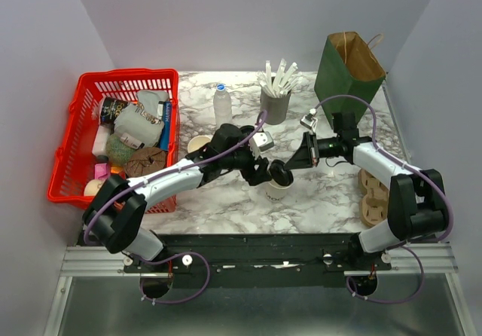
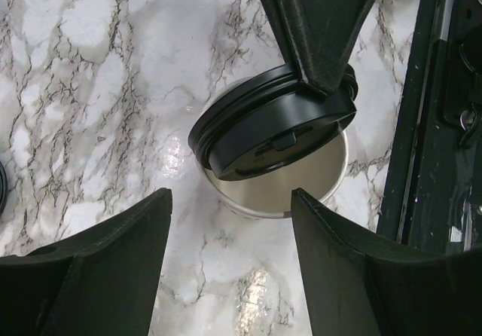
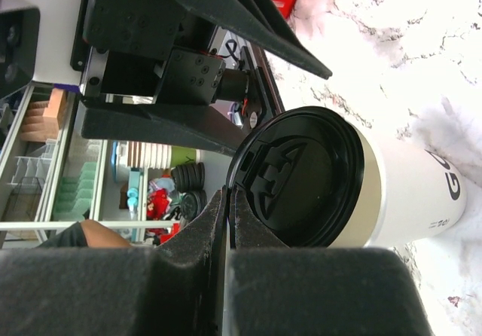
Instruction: Pack the takeout coffee
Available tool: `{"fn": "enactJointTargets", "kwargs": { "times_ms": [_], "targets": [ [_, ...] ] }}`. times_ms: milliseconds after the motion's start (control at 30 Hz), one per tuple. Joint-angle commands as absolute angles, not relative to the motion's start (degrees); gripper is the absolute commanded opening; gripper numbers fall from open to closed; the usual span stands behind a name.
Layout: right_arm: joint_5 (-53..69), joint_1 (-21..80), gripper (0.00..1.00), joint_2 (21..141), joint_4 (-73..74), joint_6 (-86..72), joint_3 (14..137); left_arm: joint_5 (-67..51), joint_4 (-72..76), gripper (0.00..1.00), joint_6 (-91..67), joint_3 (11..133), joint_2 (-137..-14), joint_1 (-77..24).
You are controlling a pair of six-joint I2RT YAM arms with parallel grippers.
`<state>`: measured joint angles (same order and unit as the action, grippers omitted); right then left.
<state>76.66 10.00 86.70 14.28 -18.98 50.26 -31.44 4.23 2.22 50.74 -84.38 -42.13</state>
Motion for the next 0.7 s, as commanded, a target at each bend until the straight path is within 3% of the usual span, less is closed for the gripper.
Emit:
{"fn": "enactJointTargets", "kwargs": {
  "times_ms": [0, 667],
  "targets": [
    [75.32, 9.67, 0.10, 85.17, 15.82, -17.67, 49.13, -29.09, 6.51, 0.72, 1.23, 49.75, -85.08, -42.63],
    [71.28, 8.88, 0.20, 85.69, 21.35, -12.83, 52.21, -29.88, 5.98, 0.71, 2.46, 47.55, -84.55, -43.07]
  ]
}}
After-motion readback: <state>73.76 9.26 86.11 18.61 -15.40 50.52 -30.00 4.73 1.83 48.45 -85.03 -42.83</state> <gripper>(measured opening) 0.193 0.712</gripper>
